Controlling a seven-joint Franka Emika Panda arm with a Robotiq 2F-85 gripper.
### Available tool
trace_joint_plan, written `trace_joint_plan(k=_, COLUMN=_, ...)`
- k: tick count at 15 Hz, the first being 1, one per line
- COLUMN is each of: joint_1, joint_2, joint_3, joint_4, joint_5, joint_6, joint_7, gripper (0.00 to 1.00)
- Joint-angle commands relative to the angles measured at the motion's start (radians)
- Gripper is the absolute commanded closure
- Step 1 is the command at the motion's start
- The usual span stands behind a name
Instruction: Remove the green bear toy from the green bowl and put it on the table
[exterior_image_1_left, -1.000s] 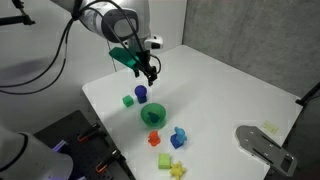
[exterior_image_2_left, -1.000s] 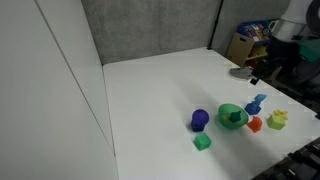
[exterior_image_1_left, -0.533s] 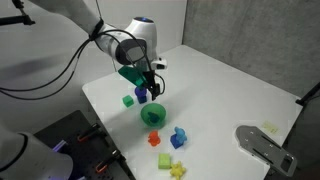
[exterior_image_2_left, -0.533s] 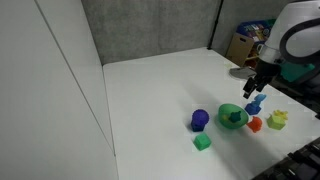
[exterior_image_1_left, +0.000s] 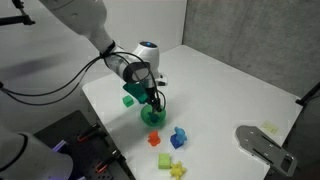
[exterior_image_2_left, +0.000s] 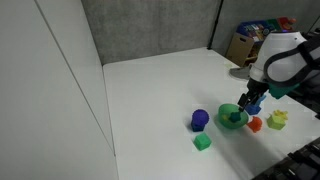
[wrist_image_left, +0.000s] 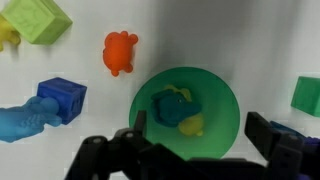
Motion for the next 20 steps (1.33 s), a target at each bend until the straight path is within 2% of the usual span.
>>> trace_joint_plan(k=1, joint_1=-0.002, joint_2=0.095, joint_3=-0.012, joint_4=0.052, joint_5=-0.041, joint_6=0.042, joint_7=-0.005, gripper=0.0)
trace_joint_plan(k=8, joint_1=0.007, joint_2=0.225, joint_3=-0.016, joint_4=0.142, joint_5=-0.067, joint_6=0.089, joint_7=0.001, gripper=0.0)
trace_joint_plan(k=17, joint_1=0.023, joint_2=0.28, joint_3=-0.021, joint_4=0.171, joint_5=-0.074, joint_6=0.081, joint_7=0.007, gripper=0.0)
trace_joint_plan(k=18, joint_1=0.026, joint_2=0.283, joint_3=-0.022, joint_4=0.172, joint_5=-0.077, joint_6=0.079, joint_7=0.007, gripper=0.07)
trace_joint_plan(k=19, joint_1=0.029, joint_2=0.285, joint_3=-0.024, joint_4=0.173, joint_5=-0.08, joint_6=0.077, joint_7=0.008, gripper=0.26)
trace_joint_plan(k=20, joint_1=0.031, joint_2=0.284, joint_3=-0.026, joint_4=0.175, joint_5=-0.084, joint_6=0.072, joint_7=0.009, gripper=0.34)
